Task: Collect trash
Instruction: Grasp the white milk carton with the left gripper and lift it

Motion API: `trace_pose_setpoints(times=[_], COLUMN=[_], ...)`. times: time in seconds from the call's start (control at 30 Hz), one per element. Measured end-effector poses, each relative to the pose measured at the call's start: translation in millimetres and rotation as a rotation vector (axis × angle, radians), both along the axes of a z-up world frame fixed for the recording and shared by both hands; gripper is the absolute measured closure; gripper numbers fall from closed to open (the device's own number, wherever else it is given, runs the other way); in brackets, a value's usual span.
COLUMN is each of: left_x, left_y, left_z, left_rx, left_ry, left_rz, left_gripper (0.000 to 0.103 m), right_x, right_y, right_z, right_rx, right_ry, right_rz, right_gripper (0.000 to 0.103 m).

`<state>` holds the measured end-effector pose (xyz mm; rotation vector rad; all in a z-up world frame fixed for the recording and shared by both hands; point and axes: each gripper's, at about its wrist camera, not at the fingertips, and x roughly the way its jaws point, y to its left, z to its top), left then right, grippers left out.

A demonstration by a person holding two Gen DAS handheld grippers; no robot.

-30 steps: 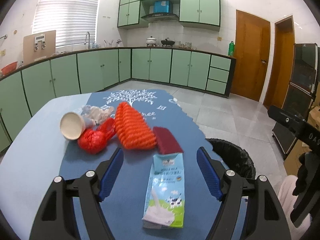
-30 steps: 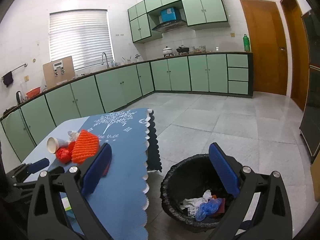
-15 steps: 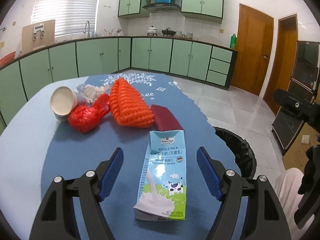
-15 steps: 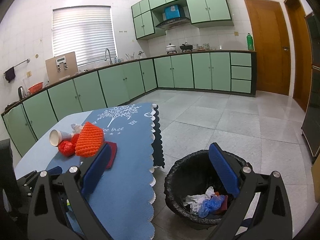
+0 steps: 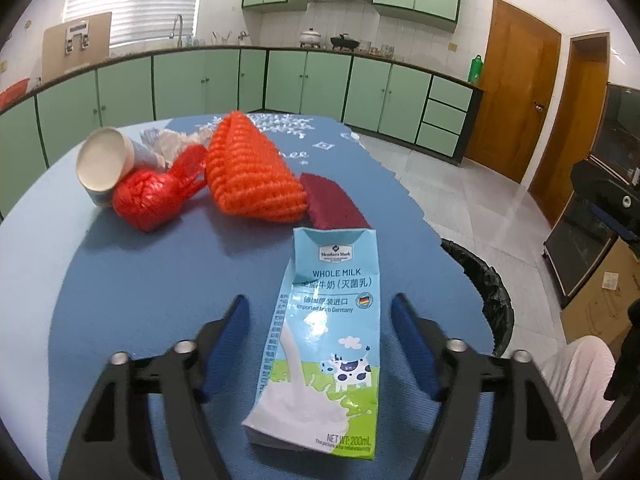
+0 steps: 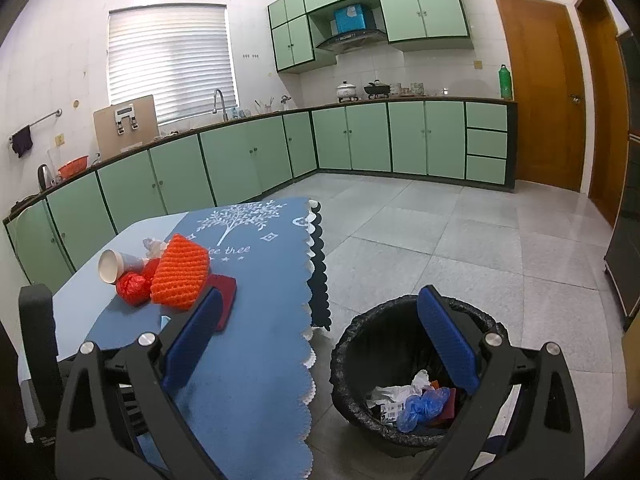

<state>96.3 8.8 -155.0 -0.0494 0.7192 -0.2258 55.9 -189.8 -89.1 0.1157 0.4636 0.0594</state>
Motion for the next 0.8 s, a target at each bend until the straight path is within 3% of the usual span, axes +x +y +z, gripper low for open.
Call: trace_pose_setpoints(times=[0.1, 0.13, 0.47, 0.8], left_x=[-0.9, -1.3, -18.3, -23.9], left_y=[-1.2, 0.1, 10.8, 48.4], left_z=[0.4, 0.9, 27.7, 55.4], left_rx=[0.008, 0.006, -0.017, 0.015], left_ry=[-0.006, -0.012, -0.083, -0.156], left_rz=[-0.005, -0.011, 0.002, 0.135], left_gripper=[0.051, 0.058, 0.058, 0.058], right_x=[-0.2, -0.4, 1.3, 17.5], right_y=[1.2, 1.9, 11.8, 39.9], right_z=[0.3, 0.4, 3.6, 10.0], right_rx=[-0.003, -0.003, -0.007, -0.008], right_ry=[0.001, 0.001, -0.002, -0.03], right_rz=[0.003, 0.004, 0.034, 0.09], right_gripper=[0.008, 0.008, 0.008, 0.008])
